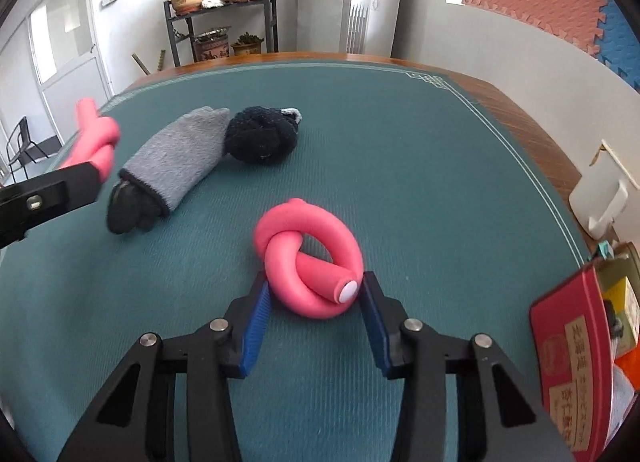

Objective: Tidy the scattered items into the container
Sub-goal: 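Carry both pink foam tubes over the red tin with both tools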

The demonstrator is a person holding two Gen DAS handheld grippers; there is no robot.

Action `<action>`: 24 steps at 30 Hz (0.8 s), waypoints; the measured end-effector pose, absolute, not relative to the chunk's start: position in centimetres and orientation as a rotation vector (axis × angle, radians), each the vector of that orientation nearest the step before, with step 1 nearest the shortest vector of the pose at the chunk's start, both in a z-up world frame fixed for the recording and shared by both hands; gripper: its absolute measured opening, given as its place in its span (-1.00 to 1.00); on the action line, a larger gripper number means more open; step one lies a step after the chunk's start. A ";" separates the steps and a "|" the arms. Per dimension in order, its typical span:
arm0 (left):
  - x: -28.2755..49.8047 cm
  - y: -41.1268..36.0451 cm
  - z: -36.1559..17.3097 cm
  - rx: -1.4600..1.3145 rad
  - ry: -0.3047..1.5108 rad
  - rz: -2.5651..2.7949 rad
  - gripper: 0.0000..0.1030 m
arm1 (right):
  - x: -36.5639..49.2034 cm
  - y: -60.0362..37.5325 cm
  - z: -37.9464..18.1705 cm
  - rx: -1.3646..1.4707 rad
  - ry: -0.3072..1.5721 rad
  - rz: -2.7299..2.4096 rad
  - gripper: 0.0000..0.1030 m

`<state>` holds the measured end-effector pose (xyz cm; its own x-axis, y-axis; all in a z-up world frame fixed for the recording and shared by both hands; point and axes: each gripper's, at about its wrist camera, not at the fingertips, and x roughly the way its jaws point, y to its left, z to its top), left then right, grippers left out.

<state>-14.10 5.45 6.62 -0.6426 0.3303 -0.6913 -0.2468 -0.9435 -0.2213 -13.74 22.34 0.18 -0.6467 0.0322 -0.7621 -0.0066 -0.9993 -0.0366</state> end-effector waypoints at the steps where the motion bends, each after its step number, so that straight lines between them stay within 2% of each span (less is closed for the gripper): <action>1: -14.0 5.6 6.6 -1.116 -0.146 2.586 -0.07 | -13.2 22.3 0.4 -1.299 -0.049 2.835 -0.08; 24: -9.2 9.7 9.9 -0.875 0.053 2.653 -0.07 | -0.4 25.8 8.4 -0.892 0.200 2.847 -0.08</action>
